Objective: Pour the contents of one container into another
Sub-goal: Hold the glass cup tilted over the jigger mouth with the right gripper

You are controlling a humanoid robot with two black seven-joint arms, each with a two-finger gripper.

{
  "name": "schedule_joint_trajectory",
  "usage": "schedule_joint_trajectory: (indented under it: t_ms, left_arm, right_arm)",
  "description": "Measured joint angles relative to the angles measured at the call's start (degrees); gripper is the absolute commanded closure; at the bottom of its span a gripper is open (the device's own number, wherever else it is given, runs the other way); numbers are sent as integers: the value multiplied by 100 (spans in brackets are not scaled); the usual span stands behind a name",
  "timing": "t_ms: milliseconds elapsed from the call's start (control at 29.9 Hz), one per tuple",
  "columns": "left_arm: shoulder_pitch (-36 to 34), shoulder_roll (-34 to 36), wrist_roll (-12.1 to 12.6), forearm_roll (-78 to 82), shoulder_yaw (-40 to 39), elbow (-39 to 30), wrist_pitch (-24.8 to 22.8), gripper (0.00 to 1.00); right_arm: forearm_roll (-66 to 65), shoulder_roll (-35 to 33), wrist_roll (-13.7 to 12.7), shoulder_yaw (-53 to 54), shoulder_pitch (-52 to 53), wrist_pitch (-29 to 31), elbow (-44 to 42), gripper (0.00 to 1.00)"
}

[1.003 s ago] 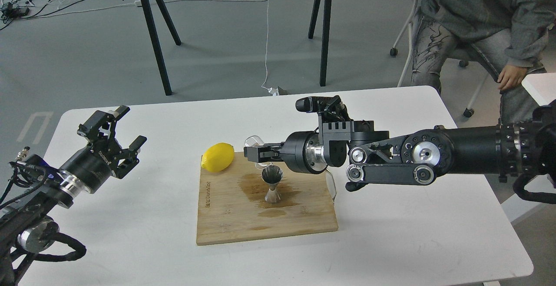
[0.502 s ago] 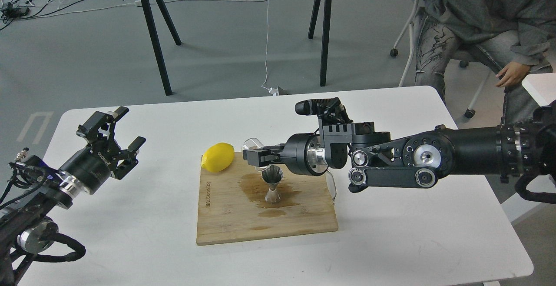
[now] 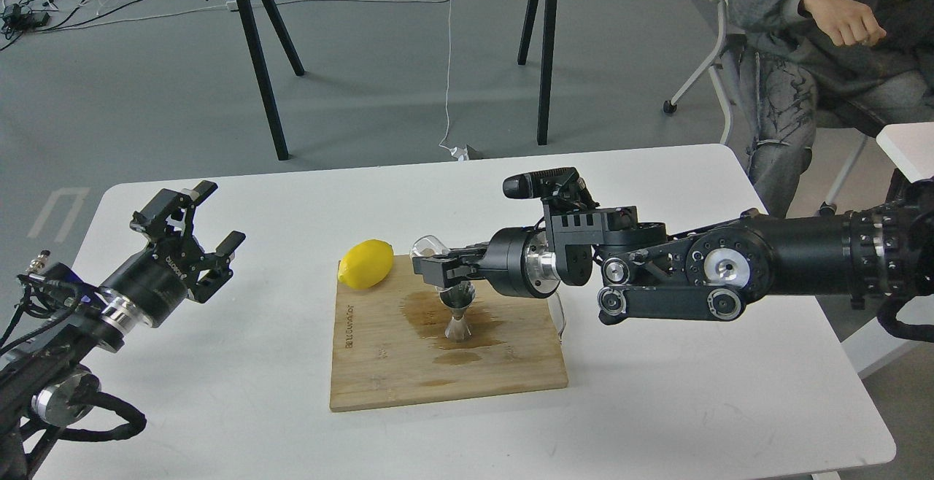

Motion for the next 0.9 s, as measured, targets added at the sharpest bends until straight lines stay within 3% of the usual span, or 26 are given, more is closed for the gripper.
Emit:
schedule_joint_trajectory:
  t_ms: [435, 903]
  left_arm:
    - [-6, -16, 0, 0, 3, 8, -9, 1]
    - [-6, -39, 0, 7, 3, 17, -1, 1]
  right_arm:
    - [-219, -29, 329, -123, -62, -50, -1, 63]
    - [-352, -140, 493, -196, -62, -118, -1, 63]
